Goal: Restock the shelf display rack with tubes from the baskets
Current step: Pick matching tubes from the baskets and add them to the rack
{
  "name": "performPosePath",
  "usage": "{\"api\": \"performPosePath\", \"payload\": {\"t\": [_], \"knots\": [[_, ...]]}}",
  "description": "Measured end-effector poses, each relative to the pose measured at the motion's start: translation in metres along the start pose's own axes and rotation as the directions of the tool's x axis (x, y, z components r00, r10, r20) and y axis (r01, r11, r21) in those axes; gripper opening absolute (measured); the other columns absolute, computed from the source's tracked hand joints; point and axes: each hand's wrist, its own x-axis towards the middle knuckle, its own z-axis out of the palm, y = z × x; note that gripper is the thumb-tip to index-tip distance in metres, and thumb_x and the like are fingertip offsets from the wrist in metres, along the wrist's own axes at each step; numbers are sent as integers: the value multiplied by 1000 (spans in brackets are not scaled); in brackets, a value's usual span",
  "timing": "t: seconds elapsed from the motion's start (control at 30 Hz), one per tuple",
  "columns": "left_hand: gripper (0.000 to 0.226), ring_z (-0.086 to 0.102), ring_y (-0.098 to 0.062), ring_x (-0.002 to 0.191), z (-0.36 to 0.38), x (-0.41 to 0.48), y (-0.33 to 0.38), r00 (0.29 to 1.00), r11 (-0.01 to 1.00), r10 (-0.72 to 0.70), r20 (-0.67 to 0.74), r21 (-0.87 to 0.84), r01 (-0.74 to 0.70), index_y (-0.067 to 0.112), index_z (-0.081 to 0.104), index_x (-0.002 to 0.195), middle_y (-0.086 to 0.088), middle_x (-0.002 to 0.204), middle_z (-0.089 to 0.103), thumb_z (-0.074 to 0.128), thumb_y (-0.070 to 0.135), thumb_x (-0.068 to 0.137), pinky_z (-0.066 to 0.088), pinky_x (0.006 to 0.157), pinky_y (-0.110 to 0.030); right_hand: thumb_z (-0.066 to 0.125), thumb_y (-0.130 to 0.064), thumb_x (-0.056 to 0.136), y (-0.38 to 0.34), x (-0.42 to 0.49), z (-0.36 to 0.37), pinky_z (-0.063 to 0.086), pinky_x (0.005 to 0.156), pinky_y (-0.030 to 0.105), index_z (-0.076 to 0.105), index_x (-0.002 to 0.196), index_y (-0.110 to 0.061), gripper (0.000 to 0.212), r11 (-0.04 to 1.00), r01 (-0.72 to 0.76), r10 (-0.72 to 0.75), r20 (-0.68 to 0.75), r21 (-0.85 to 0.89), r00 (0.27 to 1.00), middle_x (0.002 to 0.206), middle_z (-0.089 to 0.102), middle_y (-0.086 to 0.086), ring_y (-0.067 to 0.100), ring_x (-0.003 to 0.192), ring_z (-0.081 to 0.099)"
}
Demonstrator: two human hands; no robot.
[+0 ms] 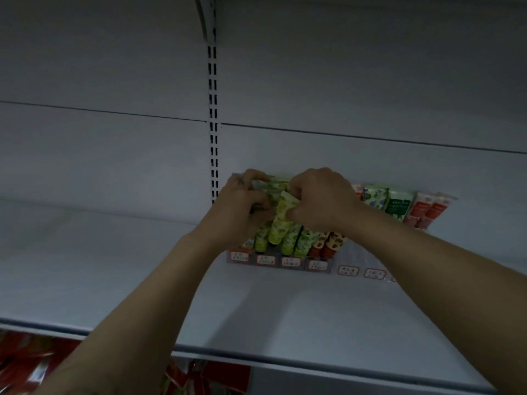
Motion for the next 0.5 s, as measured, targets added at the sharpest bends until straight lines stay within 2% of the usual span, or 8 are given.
{"api": "performPosePath", "payload": {"t": [0.07,0.17,0.3,0.37,0.5], "knots": [[18,45,-12,95,0,0,1,999,997,-17,49,-69,20,18,60,69,-2,118,54,71,13,82,35,80,-24,67,-15,68,0,1,0,24,49,23,35,53,-16,36,998,-45,43,53,39,998,55,35,1,20,54,41],[20,45,-2,87,0,0,1,996,991,-52,77,-123,61,16,56,69,2,116,53,68,9,84,34,75,-17,68,-15,68,2,4,0,22,51,25,29,52,-16,42,992,-91,81,108,91,991,55,26,1,18,53,32],[17,41,8,94,-3,-1,-3,995,987,-61,78,-142,71,6,60,69,0,116,56,66,3,84,30,73,-5,68,-15,70,1,3,-1,21,50,25,26,52,-16,46,991,-113,100,172,65,980,55,24,1,18,52,28],[20,42,8,98,-6,-1,-4,995,986,-56,83,-152,69,7,58,66,-1,115,57,67,2,83,25,73,5,68,-14,70,0,1,2,21,50,24,28,51,-15,44,992,-111,100,155,61,983,54,25,1,18,51,29],[19,48,3,96,-7,-1,-5,995,983,-56,84,-170,69,11,59,67,2,118,55,68,7,84,28,74,3,63,-12,68,-7,0,10,21,50,23,31,52,-15,36,994,-60,56,42,95,998,52,29,1,19,50,34]]}}
